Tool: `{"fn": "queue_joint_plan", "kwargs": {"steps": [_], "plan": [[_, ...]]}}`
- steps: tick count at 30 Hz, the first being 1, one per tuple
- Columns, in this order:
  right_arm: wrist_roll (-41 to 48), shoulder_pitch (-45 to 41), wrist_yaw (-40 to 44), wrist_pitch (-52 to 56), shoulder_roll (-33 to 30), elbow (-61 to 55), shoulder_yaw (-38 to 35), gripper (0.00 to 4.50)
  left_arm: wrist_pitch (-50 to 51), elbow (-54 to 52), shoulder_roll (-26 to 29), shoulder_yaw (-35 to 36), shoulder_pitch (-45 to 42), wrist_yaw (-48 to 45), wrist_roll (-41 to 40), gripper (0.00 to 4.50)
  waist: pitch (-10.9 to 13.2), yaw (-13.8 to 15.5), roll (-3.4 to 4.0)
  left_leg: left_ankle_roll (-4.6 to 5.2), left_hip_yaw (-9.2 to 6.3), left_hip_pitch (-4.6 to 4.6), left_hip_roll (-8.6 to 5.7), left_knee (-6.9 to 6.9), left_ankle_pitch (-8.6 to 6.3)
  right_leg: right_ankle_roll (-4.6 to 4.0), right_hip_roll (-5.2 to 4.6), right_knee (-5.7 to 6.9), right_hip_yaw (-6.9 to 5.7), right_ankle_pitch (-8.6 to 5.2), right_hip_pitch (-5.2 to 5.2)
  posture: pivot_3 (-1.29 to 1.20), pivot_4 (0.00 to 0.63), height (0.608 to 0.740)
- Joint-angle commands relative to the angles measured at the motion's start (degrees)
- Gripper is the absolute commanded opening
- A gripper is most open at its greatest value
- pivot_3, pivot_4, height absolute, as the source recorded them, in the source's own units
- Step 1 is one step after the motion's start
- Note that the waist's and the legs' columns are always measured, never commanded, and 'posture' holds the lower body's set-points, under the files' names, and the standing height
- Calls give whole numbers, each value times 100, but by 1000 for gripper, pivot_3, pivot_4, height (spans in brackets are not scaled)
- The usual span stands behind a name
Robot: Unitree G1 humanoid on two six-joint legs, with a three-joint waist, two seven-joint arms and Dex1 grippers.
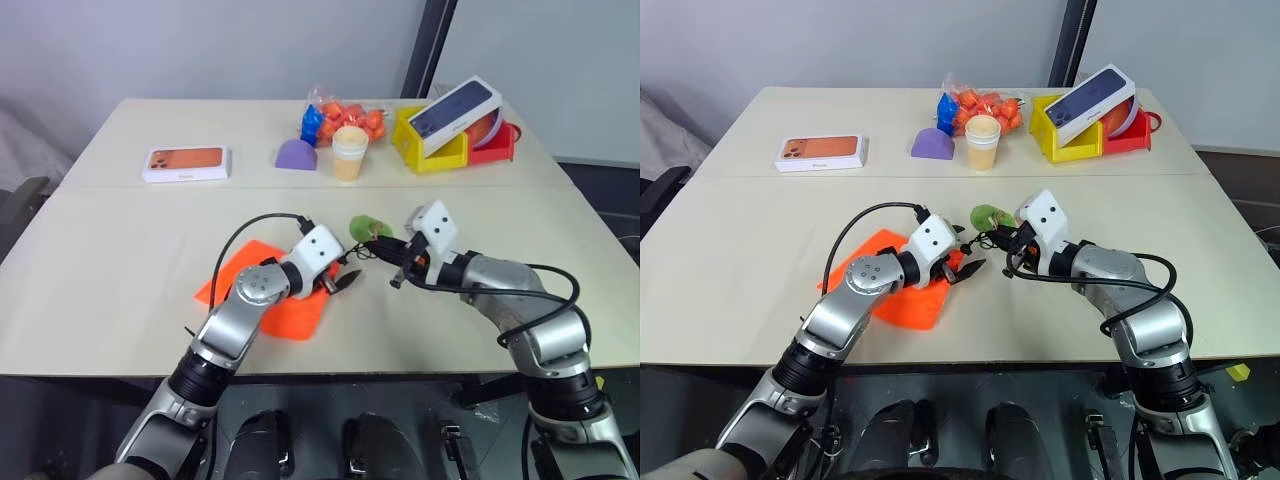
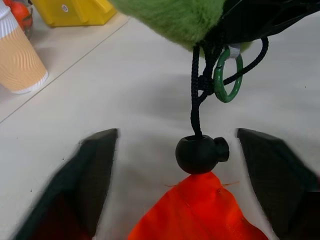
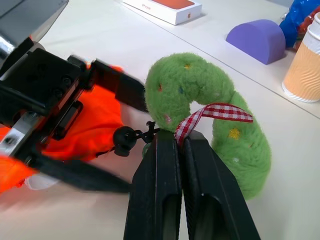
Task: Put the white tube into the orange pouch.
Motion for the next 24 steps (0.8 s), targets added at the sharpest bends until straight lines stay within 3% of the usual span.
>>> {"fn": "queue_joint_plan", "kwargs": {"steps": [1,4,11,15,24], "plan": [[32,-124,28,-30,-59,-88,-8,0,-143,-66,-29,59,-4,-30,-60,1673,0,0,0,0,0,0,0,0,0,0,0,0,0,0,0,0,150,740],[31,-112,27,-23,-58,-111,-11,0,-162,-62,-18,76,-1,-42,-69,239,0,0,0,0,0,0,0,0,0,0,0,0,0,0,0,0,150,740],[-57,-146,-66,-88,-60,-53,-66,0,2,-34,141,383,59,-318,-458,238,0,-5,0,0,0,0,0,0,0,0,0,0,0,0,0,0,150,740],[-367,-434,-456,-205,-38,387,-212,0,273,-185,508,761,221,-924,-1075,238,0,-30,1,0,1,1,0,0,0,0,-1,1,0,0,-1,0,150,740],[-588,-621,-755,-338,12,791,-227,0,504,-348,1471,869,447,-1767,-1543,238,1,-20,2,-6,6,-1,-1,-1,2,2,-5,0,0,-1,-2,0,150,740]]}}
